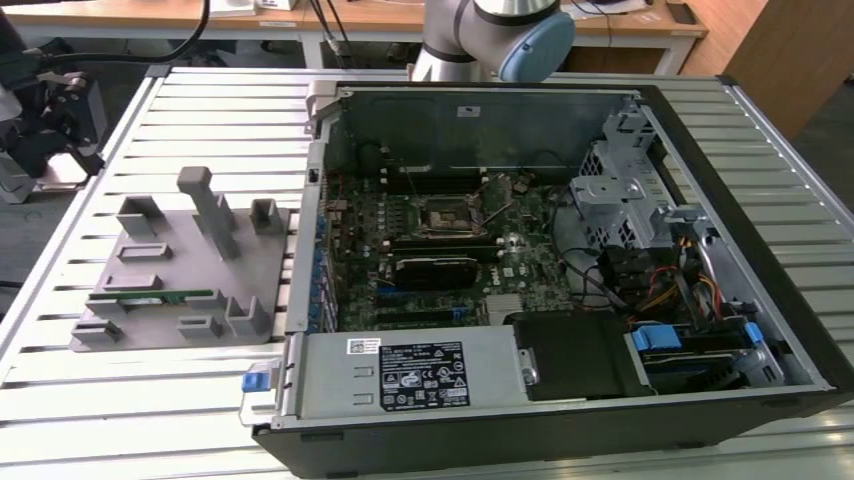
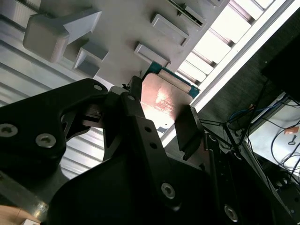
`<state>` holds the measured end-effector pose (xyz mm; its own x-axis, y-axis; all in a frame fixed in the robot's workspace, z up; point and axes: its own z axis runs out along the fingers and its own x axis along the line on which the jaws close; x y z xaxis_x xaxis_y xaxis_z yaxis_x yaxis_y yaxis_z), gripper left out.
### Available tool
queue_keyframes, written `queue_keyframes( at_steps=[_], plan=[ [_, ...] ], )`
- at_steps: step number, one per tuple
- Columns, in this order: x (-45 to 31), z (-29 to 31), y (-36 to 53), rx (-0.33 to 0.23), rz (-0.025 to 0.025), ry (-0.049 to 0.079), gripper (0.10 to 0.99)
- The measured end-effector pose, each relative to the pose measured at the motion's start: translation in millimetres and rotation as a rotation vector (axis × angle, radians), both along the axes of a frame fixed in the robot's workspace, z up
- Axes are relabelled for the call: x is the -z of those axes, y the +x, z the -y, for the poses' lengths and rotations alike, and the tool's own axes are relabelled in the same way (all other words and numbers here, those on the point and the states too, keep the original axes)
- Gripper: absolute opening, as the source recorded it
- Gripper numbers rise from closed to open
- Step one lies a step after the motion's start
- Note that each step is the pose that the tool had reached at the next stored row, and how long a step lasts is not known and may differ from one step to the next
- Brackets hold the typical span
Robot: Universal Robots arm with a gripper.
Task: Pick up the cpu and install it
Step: 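Pick up the cpu and move it towards the insertion slot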
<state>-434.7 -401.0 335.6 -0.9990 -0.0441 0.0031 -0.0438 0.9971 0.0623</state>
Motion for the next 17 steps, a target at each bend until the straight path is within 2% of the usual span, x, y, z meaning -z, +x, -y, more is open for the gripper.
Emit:
queue_keyframes(
  at_steps=[17],
  plan=[
    [-8.6,-0.5,0.0,0.000,-0.0002,0.000,0.529]
  ],
)
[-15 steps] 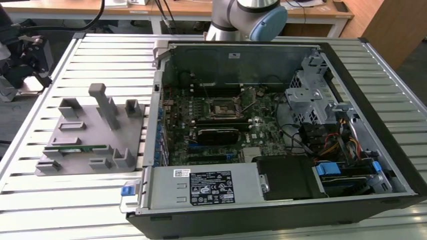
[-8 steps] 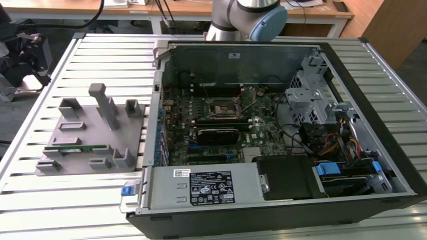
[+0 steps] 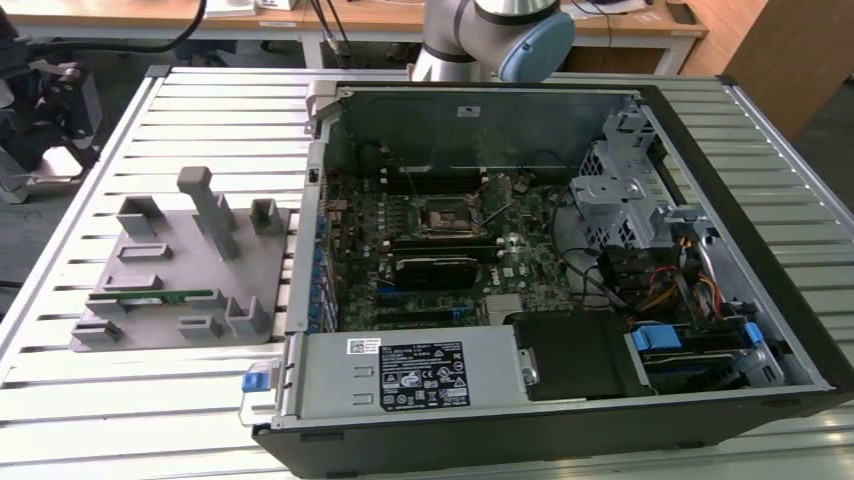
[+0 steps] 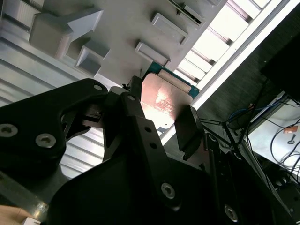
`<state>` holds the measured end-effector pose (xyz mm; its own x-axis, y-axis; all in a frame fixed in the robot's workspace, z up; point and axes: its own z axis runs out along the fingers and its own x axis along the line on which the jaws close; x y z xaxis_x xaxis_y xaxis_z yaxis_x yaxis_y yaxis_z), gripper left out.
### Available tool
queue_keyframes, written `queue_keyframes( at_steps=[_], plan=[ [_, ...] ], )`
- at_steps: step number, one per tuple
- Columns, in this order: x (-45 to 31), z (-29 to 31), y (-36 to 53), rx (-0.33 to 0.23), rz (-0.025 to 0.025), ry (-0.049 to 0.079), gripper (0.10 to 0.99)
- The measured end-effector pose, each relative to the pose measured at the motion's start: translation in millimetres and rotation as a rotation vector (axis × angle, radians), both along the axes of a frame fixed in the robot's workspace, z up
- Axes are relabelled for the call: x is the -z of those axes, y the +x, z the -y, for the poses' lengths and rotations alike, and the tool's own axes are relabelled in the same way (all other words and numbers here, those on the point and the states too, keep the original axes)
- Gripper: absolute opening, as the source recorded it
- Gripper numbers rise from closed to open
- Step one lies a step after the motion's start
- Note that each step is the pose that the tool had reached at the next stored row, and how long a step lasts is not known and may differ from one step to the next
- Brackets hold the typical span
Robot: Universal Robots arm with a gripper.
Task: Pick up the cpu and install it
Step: 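Pick up the cpu and move it towards the insertion slot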
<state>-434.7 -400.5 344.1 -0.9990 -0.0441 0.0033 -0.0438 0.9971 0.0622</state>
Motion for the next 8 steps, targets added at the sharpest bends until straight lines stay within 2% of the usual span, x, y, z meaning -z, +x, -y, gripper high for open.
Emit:
queue_keyframes(
  at_steps=[8],
  plan=[
    [-4.6,-0.1,0.0,0.000,-0.0001,0.000,0.529]
  ],
)
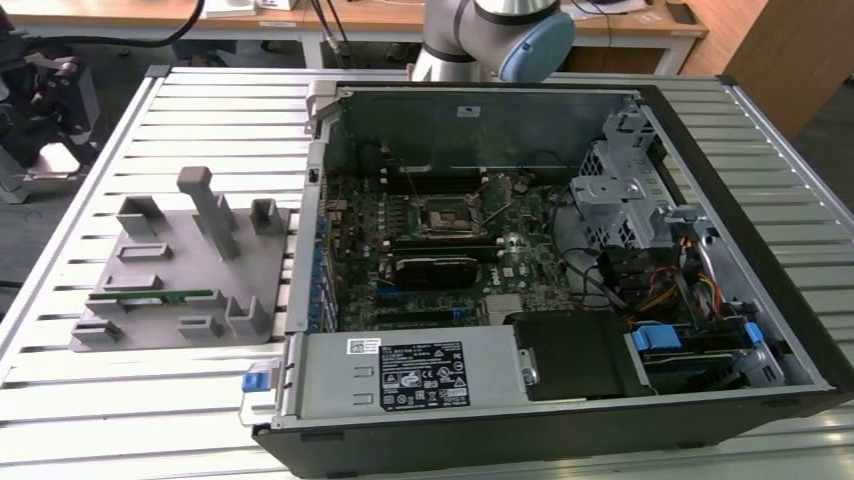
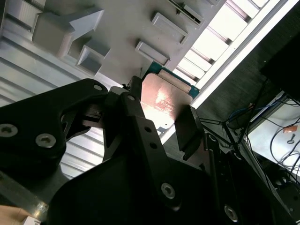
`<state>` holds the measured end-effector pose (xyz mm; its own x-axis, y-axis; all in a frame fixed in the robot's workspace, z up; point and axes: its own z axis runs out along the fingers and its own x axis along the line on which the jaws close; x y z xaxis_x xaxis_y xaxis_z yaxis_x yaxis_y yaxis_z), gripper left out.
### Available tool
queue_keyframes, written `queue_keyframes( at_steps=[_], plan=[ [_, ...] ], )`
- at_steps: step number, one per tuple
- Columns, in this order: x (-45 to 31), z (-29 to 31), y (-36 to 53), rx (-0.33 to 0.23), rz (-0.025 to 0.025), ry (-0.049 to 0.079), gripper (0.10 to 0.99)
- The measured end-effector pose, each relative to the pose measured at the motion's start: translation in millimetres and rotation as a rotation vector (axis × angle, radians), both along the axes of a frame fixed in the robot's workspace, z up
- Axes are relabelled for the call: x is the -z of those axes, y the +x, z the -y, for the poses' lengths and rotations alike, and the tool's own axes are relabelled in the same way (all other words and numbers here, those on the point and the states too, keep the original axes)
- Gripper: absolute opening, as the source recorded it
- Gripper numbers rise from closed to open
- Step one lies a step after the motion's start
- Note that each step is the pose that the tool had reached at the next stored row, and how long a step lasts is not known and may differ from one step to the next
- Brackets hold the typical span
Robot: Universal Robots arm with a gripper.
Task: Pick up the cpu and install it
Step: 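Pick up the cpu and move it towards the insertion slot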
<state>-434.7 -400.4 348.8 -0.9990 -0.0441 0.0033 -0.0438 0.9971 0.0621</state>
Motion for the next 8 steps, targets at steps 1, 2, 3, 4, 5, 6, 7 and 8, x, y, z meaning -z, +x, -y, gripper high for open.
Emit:
queue_keyframes(
  at_steps=[1,2,3,4,5,6,7,8],
  plan=[
    [-0.7,0.0,0.0,0.000,0.0000,0.000,0.529],
    [-1.5,-0.1,0.0,0.000,0.0000,0.000,0.529],
    [-2.0,-0.1,0.0,0.000,0.0001,0.000,0.529],
    [-2.9,-0.2,0.0,0.000,0.0001,0.000,0.529],
    [-4.3,-0.2,0.0,0.000,-0.0001,0.000,0.529],
    [-5.7,-0.2,0.0,0.000,0.0001,0.000,0.529],
    [-7.0,-0.4,0.0,0.000,0.0001,0.000,0.529],
    [-8.5,-0.6,0.0,0.000,0.0001,0.000,0.529]
  ],
)
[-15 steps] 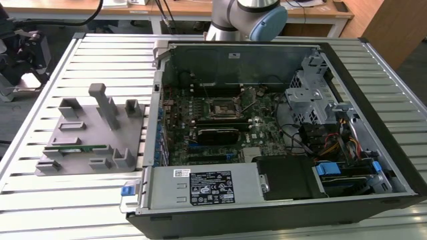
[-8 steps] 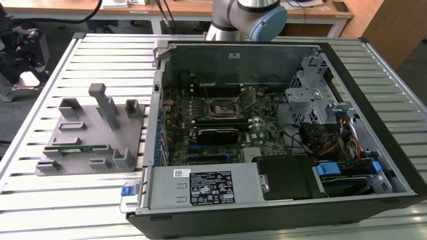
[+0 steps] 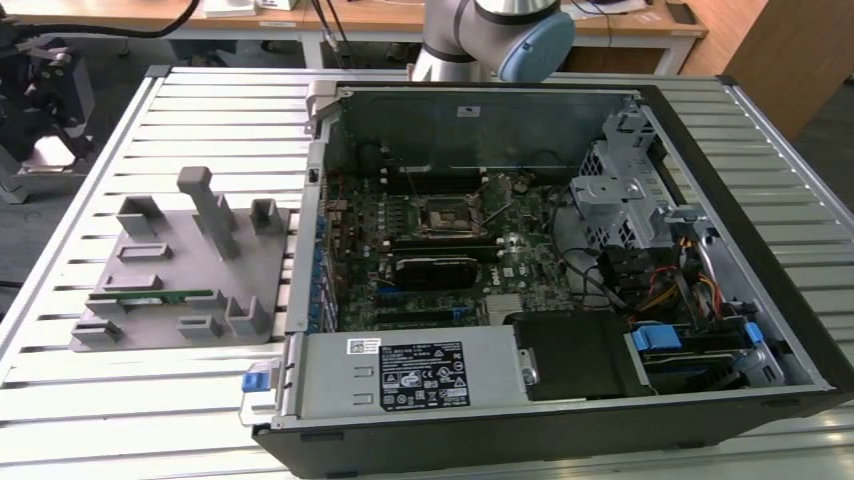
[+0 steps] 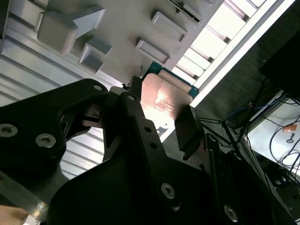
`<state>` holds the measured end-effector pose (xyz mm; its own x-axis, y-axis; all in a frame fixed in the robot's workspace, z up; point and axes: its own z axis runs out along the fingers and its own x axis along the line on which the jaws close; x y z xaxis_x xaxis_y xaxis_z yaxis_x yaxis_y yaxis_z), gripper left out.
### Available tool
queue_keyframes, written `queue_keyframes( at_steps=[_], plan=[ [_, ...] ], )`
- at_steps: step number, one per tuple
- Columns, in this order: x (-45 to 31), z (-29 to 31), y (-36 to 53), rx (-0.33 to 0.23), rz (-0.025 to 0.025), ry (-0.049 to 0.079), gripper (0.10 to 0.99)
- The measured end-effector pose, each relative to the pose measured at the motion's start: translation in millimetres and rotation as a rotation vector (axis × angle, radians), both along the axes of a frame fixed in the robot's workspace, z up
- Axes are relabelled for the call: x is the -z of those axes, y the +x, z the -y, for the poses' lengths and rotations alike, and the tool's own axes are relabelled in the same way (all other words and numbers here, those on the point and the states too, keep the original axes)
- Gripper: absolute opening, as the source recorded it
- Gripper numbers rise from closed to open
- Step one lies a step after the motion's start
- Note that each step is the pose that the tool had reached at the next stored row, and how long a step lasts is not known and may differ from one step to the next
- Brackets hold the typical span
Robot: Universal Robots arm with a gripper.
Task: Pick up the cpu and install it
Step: 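Pick up the cpu and move it towards the insertion slot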
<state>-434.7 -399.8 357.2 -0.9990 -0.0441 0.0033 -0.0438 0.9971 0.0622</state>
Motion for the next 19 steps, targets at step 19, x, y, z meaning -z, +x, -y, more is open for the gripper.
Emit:
queue_keyframes(
  at_steps=[19],
  plan=[
    [-24.5,-1.0,0.0,0.000,0.0000,0.000,0.529]
  ],
)
